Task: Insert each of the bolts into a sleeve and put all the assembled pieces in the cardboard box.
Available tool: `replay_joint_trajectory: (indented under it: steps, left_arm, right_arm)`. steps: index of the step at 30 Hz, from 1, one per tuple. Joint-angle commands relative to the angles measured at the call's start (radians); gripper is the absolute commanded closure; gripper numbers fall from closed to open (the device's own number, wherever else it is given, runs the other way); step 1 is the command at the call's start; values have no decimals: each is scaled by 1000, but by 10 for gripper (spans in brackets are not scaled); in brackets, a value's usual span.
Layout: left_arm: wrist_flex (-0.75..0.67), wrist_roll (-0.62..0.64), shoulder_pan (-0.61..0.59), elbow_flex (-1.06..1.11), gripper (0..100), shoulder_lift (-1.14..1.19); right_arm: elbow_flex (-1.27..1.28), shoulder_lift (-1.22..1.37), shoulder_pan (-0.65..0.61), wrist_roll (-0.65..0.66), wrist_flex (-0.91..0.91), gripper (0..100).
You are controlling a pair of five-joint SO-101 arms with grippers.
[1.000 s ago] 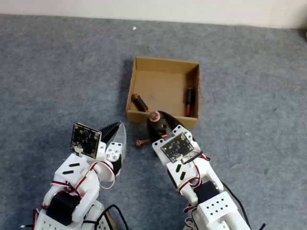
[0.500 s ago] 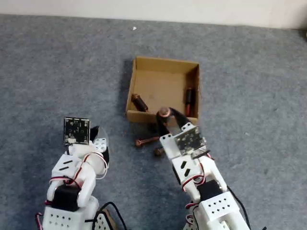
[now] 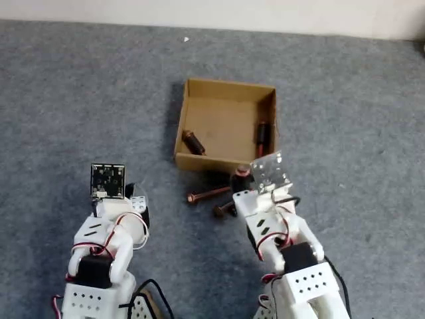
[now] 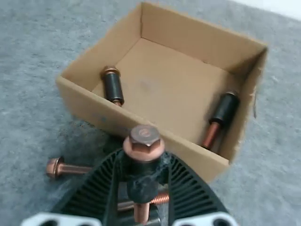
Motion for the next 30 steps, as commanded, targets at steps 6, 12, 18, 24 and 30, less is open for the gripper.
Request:
replay_joint_trajectory:
  steps: [6,12,18,24,30]
  left_arm:
    - [2,-11,-13,22,994,-4]
    - [3,-12,-13,22,994,-4]
    - [3,-12,-13,22,994,-4]
    - [3,-12,-13,22,994,-4]
    - [3,-12,-13,22,994,-4]
  right_arm:
    - [-274,-2,19,-5,150,993]
    - [-506,242,28,-5,196,993]
    - [-762,559,105,-5,189,993]
    - [-943,863,147,-5,67,993]
    - [-1015,1130,160,-9,-25,993]
